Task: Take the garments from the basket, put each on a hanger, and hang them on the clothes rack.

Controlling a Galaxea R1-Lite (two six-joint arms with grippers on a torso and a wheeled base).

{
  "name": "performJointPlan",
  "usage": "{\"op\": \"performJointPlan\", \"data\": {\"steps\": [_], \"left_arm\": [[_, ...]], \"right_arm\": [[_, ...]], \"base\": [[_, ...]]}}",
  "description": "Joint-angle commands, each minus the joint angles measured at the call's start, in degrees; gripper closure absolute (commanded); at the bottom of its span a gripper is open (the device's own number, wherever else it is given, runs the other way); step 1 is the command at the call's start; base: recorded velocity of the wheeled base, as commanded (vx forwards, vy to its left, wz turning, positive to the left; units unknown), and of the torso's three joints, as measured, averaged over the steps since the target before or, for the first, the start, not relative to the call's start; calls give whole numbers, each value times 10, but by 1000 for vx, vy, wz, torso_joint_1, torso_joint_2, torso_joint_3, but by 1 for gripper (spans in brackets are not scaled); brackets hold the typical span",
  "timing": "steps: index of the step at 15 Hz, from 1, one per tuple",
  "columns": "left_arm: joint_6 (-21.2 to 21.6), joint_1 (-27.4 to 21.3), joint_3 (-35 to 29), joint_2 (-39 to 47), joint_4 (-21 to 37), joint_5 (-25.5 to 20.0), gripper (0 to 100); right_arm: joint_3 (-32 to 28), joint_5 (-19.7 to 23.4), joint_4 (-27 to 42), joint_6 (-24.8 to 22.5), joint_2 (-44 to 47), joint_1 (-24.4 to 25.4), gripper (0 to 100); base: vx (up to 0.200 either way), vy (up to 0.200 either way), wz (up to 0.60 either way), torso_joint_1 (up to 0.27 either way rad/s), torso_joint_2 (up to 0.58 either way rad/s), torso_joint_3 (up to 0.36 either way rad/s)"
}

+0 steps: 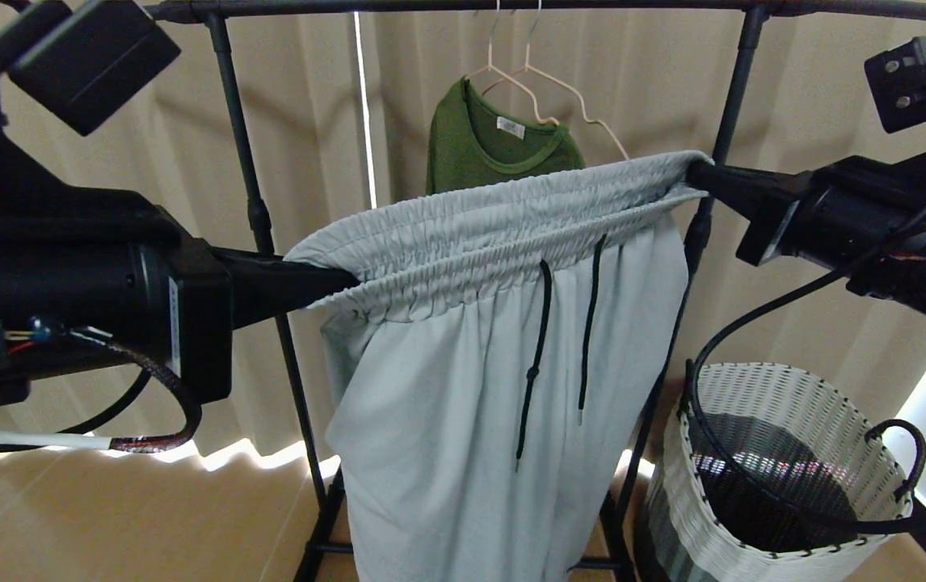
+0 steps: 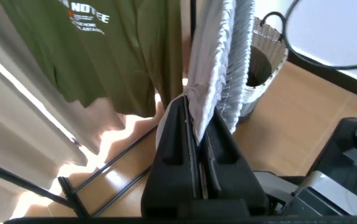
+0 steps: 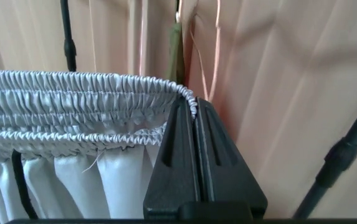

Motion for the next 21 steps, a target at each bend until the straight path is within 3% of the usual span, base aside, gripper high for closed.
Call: {"op": "performJointPlan", "data": {"steps": [1,3,5,9,16,21], "left_arm": [[2,16,-5,13,-4,11,100],[16,31,-7,50,-63,77,100],[23,39,-8,88,-132,126,100],[31,60,-18,139,-209,135,100],[31,59,-21,142,-215,135,100],[31,55,-17,98,-146,129,100]], "right_arm": [[3,-1,3,-12,-13,-5,100],[8,0,20,-43,-39,-27,100],[10,0,71,-43,-72,-33,100],[52,9,157,-41,-146,-29,100],[74,7,151,-41,-139,-9,100],[56,9,136,-40,-123,-9,100]], "base": [[0,0,0,0,0,0],[0,0,0,0,0,0],[0,0,0,0,0,0],[0,0,0,0,0,0],[0,0,0,0,0,0],[0,0,0,0,0,0]]}}
